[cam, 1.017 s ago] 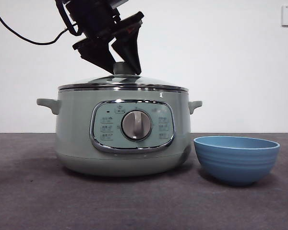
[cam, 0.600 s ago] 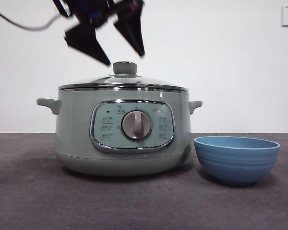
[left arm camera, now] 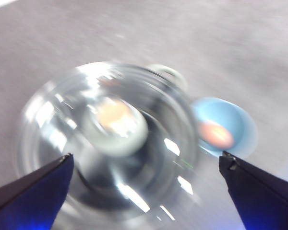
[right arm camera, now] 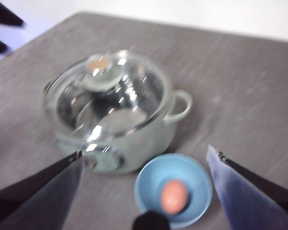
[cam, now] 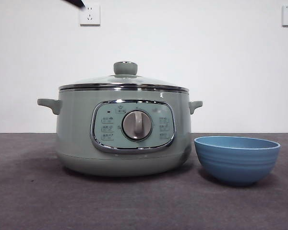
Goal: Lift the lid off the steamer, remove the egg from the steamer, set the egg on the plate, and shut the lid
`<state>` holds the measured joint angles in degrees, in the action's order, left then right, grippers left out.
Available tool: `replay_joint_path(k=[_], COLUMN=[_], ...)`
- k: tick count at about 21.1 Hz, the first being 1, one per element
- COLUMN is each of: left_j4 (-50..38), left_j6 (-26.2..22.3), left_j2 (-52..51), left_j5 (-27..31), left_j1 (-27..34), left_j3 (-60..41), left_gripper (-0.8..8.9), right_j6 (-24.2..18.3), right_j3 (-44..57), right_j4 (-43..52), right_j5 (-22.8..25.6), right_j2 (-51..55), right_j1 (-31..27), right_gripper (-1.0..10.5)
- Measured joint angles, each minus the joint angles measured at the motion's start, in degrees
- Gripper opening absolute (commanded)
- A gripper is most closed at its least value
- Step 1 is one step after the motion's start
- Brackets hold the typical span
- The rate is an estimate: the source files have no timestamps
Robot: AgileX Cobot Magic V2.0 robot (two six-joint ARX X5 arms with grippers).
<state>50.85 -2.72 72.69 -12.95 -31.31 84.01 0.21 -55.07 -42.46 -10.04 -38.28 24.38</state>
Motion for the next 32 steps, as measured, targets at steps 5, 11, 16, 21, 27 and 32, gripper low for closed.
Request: replay_joint_path(k=[5, 11, 16, 21, 27, 32], left_j4=[8.48, 17.51, 22.69, 25.53, 25.53, 25.53], left_j6=[0.83, 0.85, 0.85, 0.87, 0.87, 0.87], left_j2=[-7.76, -14.49, -17.27, -17.31, -17.27, -17.27], left_j5=[-5.07, -6.12, -6.82, -6.82, -6.80, -6.73], left_j1=[0.00, 0.00, 0.00, 0.00, 0.00, 0.00], left_j3=[0.00, 0.00, 0.00, -0.02, -0.02, -0.02], left_gripper=[5.64, 5.61, 2.84, -0.06, -0.05, -0.04], right_j6=[0.00, 0.02, 0.02, 0.02, 0.02, -0.02], right_j3=[0.00, 0.00, 0.00, 0.00, 0.00, 0.00], right_j4=[-5.33, -13.14, -17.14, -19.78, -20.59, -20.61], right_j5=[-6.36, -11.89, -12.39, -12.39, -12.39, -12.35], right_j2=[0.00, 0.00, 0.00, 0.00, 0.00, 0.00], right_j1=[0.00, 0.00, 0.00, 0.00, 0.00, 0.00], right_gripper=[4.4, 4.4, 4.0, 0.0, 0.0, 0.0])
